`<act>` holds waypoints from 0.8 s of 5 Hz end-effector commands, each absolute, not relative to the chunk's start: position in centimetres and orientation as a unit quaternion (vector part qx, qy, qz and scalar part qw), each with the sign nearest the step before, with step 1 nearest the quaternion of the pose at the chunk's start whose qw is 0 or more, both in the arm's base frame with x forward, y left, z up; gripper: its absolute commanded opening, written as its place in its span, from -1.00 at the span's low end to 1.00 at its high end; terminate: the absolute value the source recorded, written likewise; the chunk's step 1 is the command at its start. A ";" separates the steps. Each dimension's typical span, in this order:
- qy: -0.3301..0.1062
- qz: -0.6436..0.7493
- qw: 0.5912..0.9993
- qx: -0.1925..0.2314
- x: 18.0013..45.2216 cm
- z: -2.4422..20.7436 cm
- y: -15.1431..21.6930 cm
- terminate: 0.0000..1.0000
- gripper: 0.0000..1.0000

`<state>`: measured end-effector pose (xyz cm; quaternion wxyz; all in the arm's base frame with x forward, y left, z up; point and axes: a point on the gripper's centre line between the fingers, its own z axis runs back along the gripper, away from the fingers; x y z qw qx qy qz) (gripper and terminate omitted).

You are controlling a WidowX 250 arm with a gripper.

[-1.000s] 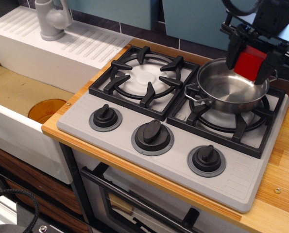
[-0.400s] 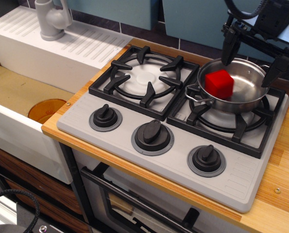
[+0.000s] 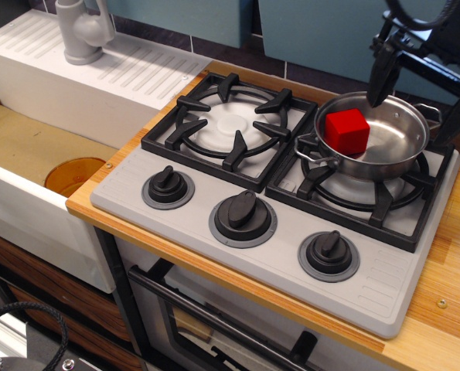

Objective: Put redcube in pan and put pan on stove

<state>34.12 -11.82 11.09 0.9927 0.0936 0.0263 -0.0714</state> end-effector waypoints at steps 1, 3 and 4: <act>-0.039 -0.089 0.991 0.095 36.5 15.0 -9.0 -1.00 1.00; -0.046 -0.108 0.989 0.094 36.7 14.9 -5.2 -1.00 1.00; -0.053 -0.109 0.988 0.092 36.6 14.2 -4.2 -1.00 1.00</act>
